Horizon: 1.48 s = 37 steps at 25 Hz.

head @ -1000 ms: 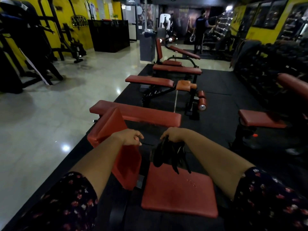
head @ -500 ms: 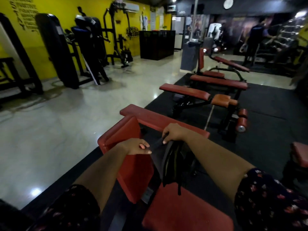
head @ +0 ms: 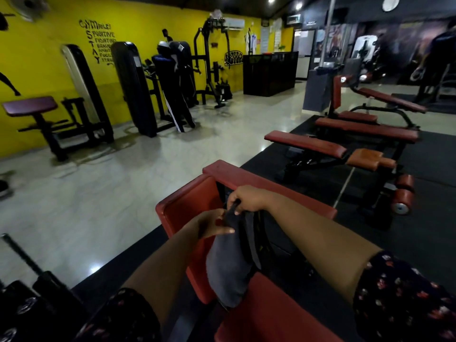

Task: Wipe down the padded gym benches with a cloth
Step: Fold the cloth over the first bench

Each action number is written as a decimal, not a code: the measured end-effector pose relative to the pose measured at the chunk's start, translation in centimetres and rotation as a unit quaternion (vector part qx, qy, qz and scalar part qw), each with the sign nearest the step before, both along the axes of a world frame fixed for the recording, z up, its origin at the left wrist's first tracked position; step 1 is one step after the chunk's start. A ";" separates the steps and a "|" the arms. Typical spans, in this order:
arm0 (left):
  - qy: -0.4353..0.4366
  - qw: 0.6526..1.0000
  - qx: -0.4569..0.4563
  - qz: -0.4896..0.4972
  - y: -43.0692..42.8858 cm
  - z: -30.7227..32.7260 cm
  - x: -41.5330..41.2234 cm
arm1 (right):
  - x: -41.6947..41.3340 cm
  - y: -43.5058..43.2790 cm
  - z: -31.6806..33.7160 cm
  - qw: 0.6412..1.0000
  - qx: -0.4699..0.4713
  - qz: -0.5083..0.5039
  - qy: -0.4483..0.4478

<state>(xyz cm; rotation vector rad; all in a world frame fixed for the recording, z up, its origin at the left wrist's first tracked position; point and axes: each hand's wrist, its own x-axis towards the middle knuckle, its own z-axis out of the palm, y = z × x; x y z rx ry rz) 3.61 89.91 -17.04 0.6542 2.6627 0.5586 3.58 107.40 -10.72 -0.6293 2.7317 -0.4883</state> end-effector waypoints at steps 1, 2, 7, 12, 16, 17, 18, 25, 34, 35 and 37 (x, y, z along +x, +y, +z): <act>0.000 1.000 0.013 0.011 0.4 -0.3 0.2 | -0.1 0.1 0.0 1.000 -0.009 -0.003 0.007; 0.009 0.999 0.024 0.024 0.4 -0.9 0.2 | -0.1 0.3 0.1 1.000 -0.020 -0.009 0.013; 0.041 0.987 0.100 0.115 0.2 -1.5 0.4 | -0.4 2.6 -1.0 0.998 0.037 -0.048 0.008; 0.000 0.984 0.125 0.125 -1.0 -1.5 0.3 | -0.3 4.4 -3.1 0.991 -0.008 -0.105 -0.083; -0.078 0.964 0.198 0.160 -0.4 -1.0 1.8 | -0.5 4.2 -2.5 0.918 -0.270 -0.196 -0.215; -0.099 0.951 0.235 0.178 0.0 -0.9 2.7 | -0.6 3.8 -2.5 0.908 -0.290 -0.204 -0.224; -0.109 0.938 0.266 0.193 0.3 -1.3 3.1 | -0.6 3.3 -2.4 0.899 -0.309 -0.213 -0.225; -0.174 0.831 0.471 0.242 2.1 -0.1 4.8 | -0.4 0.6 0.1 0.728 -0.579 -0.322 -0.176; -0.143 0.764 0.588 0.223 2.9 1.4 4.1 | -1.3 0.1 2.5 0.447 -0.786 -0.405 -0.132; -0.111 0.772 0.581 0.231 3.3 1.5 3.8 | -1.1 -0.1 2.6 0.446 -0.787 -0.404 -0.136; -0.080 0.778 0.578 0.234 3.3 2.1 3.6 | -0.3 -0.5 2.8 0.451 -0.783 -0.406 -0.139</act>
